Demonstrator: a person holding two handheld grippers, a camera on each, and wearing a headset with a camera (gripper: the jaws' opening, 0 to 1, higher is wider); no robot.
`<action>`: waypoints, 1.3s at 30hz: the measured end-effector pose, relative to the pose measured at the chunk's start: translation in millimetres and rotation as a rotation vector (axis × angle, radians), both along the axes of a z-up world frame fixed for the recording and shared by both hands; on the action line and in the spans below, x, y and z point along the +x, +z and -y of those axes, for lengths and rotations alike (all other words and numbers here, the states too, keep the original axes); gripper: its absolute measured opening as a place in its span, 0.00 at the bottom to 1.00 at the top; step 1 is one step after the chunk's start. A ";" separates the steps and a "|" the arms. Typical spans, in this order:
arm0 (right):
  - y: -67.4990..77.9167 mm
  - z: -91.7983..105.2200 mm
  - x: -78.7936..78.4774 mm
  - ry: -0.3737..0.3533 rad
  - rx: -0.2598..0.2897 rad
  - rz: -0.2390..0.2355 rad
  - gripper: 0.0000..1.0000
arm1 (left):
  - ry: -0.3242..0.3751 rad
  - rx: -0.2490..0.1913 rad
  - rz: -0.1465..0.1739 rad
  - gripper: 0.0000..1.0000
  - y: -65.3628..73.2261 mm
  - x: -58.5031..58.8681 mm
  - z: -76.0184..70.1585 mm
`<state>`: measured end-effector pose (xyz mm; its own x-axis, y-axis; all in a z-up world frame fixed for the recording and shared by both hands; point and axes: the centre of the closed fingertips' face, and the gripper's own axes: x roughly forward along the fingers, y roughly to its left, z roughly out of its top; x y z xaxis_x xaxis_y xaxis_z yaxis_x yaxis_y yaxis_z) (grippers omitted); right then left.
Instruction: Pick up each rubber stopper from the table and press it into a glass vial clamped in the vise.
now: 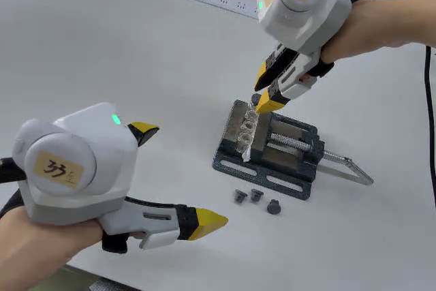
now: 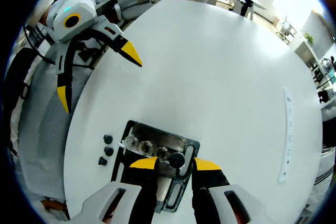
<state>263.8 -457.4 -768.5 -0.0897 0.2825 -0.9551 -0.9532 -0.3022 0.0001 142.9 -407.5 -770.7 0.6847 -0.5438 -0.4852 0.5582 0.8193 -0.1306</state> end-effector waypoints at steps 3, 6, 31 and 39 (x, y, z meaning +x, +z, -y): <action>6.9 0.2 -2.8 0.031 -0.006 -0.002 0.18 | 0.002 0.002 0.001 0.96 0.1 0.4 -0.8; 13.2 -0.5 -1.1 0.041 -0.013 -0.009 0.17 | 0.004 0.000 0.002 0.96 0.1 0.3 -1.4; 8.5 -1.2 2.1 0.071 -0.071 -0.033 0.01 | 0.013 -0.004 -0.011 0.95 -1.7 0.6 -3.2; 5.4 -1.0 2.1 0.073 -0.078 -0.035 0.01 | 0.013 -0.006 -0.017 0.95 -3.9 1.0 -4.9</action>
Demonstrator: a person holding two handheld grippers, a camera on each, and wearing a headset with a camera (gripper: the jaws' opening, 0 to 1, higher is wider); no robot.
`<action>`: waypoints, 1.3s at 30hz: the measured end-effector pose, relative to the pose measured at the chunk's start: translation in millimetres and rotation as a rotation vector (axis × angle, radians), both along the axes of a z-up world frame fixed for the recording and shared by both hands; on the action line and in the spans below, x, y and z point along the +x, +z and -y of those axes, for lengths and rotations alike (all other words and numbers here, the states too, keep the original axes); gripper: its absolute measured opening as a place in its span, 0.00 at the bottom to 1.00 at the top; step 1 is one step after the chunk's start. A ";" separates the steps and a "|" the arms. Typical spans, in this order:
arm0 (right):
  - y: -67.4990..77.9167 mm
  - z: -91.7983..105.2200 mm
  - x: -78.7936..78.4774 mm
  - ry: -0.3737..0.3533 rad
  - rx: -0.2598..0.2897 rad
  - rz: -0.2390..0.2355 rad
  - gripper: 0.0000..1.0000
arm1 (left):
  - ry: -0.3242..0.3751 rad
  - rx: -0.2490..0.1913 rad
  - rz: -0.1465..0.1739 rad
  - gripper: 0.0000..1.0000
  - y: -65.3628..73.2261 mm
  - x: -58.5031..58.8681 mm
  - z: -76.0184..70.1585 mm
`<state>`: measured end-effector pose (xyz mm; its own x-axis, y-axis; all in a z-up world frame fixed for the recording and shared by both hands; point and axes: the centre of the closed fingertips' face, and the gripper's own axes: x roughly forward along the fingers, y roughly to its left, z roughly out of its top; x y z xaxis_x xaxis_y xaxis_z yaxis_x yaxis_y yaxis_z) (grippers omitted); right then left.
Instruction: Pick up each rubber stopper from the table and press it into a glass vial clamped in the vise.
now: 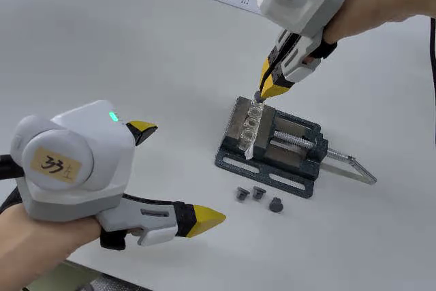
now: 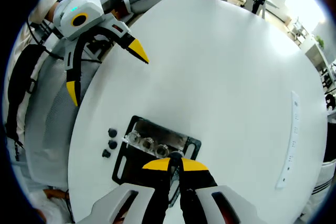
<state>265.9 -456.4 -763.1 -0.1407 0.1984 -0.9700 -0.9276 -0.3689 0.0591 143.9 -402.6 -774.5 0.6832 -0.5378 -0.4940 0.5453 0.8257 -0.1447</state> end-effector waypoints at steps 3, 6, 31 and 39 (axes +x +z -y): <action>-0.6 -1.6 2.5 -0.001 0.000 0.004 0.00 | 0.000 -0.001 -0.003 0.95 -0.5 -0.1 0.2; -0.7 -2.1 2.2 0.001 -0.003 0.004 0.00 | -0.003 0.000 -0.002 0.95 -0.9 0.0 0.2; -5.1 -2.3 2.4 -0.016 -0.029 0.020 0.00 | 0.004 -0.012 -0.005 0.95 -4.2 1.8 1.3; -5.1 -1.7 1.5 -0.031 -0.034 0.021 0.00 | 0.008 -0.013 -0.009 0.94 -6.9 1.4 1.4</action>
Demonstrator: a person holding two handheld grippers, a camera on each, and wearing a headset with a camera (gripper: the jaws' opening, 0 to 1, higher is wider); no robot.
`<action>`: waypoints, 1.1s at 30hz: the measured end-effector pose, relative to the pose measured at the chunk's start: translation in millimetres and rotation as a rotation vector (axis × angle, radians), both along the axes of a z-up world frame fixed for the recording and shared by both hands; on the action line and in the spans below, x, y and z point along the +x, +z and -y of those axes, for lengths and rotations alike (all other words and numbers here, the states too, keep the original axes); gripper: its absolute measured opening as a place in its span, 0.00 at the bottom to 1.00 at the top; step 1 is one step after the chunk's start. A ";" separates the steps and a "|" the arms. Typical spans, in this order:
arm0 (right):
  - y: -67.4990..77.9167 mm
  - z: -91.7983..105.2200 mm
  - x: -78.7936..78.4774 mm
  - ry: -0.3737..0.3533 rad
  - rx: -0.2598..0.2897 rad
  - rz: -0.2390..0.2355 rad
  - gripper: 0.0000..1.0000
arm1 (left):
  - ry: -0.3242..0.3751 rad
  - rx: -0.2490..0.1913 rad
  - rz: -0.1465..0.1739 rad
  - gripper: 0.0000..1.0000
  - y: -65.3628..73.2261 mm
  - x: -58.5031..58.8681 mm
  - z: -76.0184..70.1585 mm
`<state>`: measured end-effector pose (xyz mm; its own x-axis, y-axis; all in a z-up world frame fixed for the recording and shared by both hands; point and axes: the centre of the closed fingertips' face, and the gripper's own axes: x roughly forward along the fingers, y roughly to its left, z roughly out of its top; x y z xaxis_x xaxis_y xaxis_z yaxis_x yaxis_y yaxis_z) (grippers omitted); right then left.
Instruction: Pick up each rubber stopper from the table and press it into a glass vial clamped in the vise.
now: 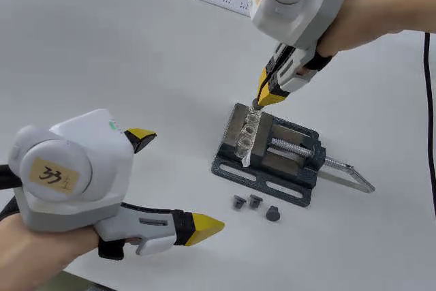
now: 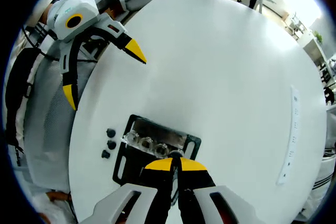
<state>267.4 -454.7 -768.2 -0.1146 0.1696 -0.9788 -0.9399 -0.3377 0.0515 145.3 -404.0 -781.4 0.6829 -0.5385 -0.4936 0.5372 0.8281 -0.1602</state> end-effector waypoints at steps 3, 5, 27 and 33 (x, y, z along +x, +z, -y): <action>0.3 1.4 -1.4 -0.001 -0.003 0.002 0.00 | 0.003 -0.003 0.001 0.94 0.4 0.5 -0.1; 0.2 1.8 -1.2 -0.003 -0.004 0.000 0.00 | 0.006 -0.005 0.000 0.94 0.3 0.8 0.0; -1.2 0.8 1.7 -0.028 -0.055 0.016 0.00 | -0.002 -0.015 -0.005 0.94 0.0 6.5 5.1; -1.3 -1.3 0.5 -0.010 -0.088 0.033 0.00 | 0.005 -0.020 0.000 0.94 0.8 7.0 3.5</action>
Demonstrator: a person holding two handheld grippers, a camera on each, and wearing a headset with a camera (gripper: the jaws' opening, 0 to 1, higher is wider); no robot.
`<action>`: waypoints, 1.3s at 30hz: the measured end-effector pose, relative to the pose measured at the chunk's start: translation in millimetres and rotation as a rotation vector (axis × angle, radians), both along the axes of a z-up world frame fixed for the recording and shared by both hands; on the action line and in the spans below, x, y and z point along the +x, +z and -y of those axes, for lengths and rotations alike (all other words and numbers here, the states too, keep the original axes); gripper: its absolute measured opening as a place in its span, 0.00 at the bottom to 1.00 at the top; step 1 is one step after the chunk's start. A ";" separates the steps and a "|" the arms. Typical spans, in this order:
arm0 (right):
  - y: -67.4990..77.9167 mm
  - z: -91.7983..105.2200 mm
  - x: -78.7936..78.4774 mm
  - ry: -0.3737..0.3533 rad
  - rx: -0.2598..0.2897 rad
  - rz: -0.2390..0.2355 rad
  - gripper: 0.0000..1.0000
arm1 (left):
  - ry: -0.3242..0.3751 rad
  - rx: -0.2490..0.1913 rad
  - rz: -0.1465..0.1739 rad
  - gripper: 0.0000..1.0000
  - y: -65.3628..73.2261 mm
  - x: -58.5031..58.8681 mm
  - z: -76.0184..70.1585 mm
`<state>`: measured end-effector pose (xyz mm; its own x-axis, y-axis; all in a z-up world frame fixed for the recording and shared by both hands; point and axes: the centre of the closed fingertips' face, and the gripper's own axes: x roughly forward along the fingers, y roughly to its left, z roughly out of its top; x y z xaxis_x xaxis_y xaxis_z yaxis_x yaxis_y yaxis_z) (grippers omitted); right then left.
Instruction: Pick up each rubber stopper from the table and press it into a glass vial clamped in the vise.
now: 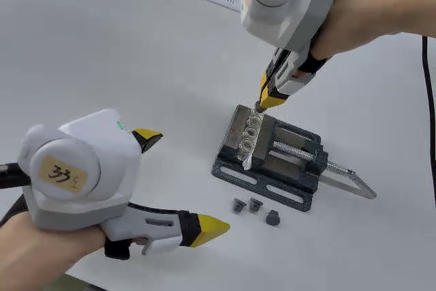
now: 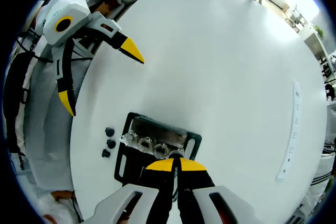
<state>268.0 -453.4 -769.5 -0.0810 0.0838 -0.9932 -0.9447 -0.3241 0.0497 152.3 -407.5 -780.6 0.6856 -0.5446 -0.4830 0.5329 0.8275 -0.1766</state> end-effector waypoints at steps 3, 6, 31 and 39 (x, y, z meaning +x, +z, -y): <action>-0.4 1.0 0.7 -0.005 -0.008 -0.001 0.00 | 0.004 -0.001 0.001 0.94 0.0 0.0 0.3; -1.2 1.6 2.9 -0.020 -0.010 -0.008 0.00 | 0.009 -0.006 0.001 0.94 -0.1 -0.3 -0.2; -0.9 0.5 2.6 -0.020 -0.047 0.033 0.00 | 0.024 -0.009 -0.002 0.94 -1.8 2.1 -2.4; -3.6 1.3 4.2 -0.045 -0.026 0.016 0.00 | 0.031 -0.010 0.003 0.94 0.5 0.4 -3.7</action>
